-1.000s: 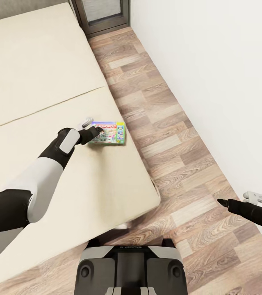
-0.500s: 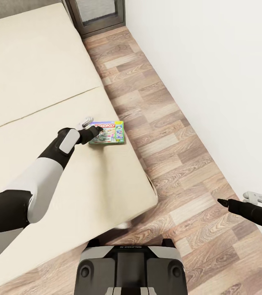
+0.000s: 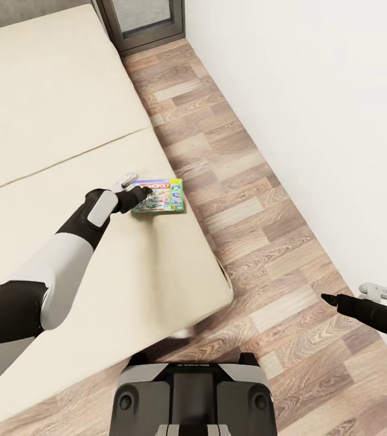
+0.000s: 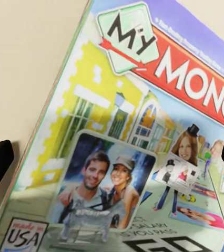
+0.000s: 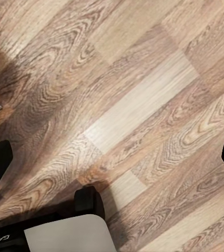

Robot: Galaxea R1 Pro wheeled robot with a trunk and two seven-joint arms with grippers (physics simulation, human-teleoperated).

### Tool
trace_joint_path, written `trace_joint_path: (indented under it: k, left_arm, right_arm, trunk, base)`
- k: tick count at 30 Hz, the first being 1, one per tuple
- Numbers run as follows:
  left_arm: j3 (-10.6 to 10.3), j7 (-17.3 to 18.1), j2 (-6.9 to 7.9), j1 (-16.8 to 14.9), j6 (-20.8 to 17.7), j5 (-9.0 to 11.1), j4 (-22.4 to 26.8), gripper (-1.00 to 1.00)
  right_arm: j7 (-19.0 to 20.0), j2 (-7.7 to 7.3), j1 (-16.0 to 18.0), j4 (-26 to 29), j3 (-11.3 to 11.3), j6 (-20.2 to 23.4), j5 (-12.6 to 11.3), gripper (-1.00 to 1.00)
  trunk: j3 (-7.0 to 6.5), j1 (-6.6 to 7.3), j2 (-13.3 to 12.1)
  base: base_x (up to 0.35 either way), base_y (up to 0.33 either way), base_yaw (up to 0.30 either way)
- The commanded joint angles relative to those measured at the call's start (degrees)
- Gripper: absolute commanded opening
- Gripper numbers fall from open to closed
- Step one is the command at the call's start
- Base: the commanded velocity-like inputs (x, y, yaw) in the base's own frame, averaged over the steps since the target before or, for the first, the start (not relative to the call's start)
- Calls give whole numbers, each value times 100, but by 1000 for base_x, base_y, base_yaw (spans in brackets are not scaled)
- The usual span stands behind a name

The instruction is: Put all the toys in the child's room - the three board games (two on the bed and one on the table), the two jigsaw puzzles on the table, and the tennis ball on the table - inside the toy box on the table in the child's room.

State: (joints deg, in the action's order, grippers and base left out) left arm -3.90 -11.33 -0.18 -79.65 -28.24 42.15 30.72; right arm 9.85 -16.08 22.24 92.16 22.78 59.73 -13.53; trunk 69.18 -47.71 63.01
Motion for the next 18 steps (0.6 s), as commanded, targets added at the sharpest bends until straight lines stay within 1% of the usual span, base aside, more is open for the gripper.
trace_joint_path:
  k: [1,5,12,18]
  left_arm:
    - [-23,-46,0,2,-8,195,-84,100]
    - [-23,-48,0,2,-7,193,-84,100]
    - [-23,-51,0,2,-7,191,-83,100]
    - [-18,-48,2,11,-6,189,-83,100]
  right_arm:
    - [26,0,2,4,7,27,8,100]
    - [26,0,3,4,7,27,8,100]
    - [26,0,4,4,7,27,8,100]
    - [27,3,1,4,7,27,8,100]
  trunk:
    - [3,-4,2]
    - [3,-4,2]
    - [3,-4,2]
    - [3,-4,2]
  base:
    - [0,0,-27]
    - [0,0,-73]
    - [0,0,-149]
    - [0,0,-69]
